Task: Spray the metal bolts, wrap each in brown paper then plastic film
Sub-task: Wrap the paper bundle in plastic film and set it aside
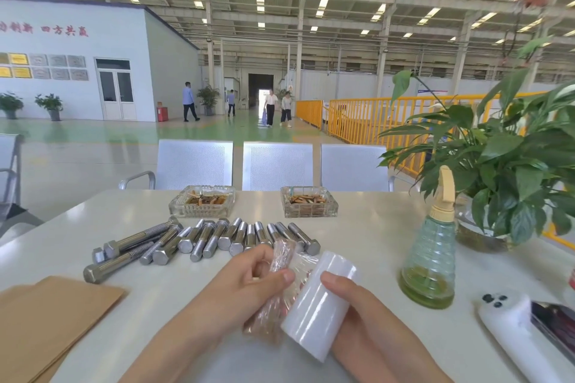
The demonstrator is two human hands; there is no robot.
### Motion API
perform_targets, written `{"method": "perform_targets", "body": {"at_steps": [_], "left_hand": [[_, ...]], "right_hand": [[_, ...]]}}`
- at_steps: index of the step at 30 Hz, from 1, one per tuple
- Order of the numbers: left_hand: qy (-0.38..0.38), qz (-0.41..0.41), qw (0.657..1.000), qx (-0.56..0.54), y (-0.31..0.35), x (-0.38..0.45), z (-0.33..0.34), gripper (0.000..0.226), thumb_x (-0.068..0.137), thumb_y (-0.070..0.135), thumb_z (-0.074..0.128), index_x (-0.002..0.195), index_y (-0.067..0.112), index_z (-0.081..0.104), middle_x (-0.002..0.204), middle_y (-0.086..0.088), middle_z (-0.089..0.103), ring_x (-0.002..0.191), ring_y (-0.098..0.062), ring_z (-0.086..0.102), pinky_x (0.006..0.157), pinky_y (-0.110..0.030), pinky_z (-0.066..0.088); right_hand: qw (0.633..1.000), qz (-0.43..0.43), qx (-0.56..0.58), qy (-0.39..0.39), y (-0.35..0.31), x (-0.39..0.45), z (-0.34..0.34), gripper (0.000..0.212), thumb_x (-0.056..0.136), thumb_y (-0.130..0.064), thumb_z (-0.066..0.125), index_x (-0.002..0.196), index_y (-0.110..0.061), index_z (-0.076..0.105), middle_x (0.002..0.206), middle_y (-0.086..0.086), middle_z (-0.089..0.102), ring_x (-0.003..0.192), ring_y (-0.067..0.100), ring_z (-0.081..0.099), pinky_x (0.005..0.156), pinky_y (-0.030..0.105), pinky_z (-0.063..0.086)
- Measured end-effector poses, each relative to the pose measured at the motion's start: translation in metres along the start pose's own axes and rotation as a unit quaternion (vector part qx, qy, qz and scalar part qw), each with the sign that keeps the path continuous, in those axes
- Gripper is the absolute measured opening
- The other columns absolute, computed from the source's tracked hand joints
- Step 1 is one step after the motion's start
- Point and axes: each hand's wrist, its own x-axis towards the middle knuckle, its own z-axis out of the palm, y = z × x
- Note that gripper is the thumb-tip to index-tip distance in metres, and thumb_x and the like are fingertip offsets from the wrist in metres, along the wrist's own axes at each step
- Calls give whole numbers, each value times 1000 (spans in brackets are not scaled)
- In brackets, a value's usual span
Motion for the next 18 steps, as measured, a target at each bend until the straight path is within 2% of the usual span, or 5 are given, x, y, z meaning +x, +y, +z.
{"method": "perform_targets", "body": {"at_steps": [2,6,11,16,18], "left_hand": [[34,11,999,21,0,3,7,33,98,25,68,88,4,45,72,-7,38,55,-18,38,43,-24,27],[60,51,993,88,-1,5,16,15,101,21,62,88,20,55,59,8,62,49,-6,51,47,-20,39],[95,116,963,222,-6,1,12,10,100,28,62,91,26,56,56,16,57,51,-1,51,52,-14,37],[20,-114,988,106,-10,25,6,36,110,21,41,78,6,49,66,-6,50,54,-15,46,44,-18,36],[-46,-101,993,43,-10,16,0,27,109,13,42,90,-2,54,73,-13,59,58,-20,55,49,-23,39]], "right_hand": [[1000,5,7,-4,0,0,0,64,51,-18,101,108,2,78,115,24,73,107,40,72,84,45,60],[1000,-3,-4,-2,3,-3,-2,63,59,-18,93,117,-1,75,131,26,66,123,41,64,107,52,49],[1000,4,-13,18,2,-9,1,67,58,-17,87,122,-4,73,132,28,64,128,44,59,114,58,41],[997,2,1,81,-4,-9,3,68,62,-8,77,128,1,66,122,30,69,110,44,69,96,55,54],[994,-9,18,107,-6,-8,4,65,67,-20,75,127,2,64,113,28,71,95,40,72,82,47,58]]}}
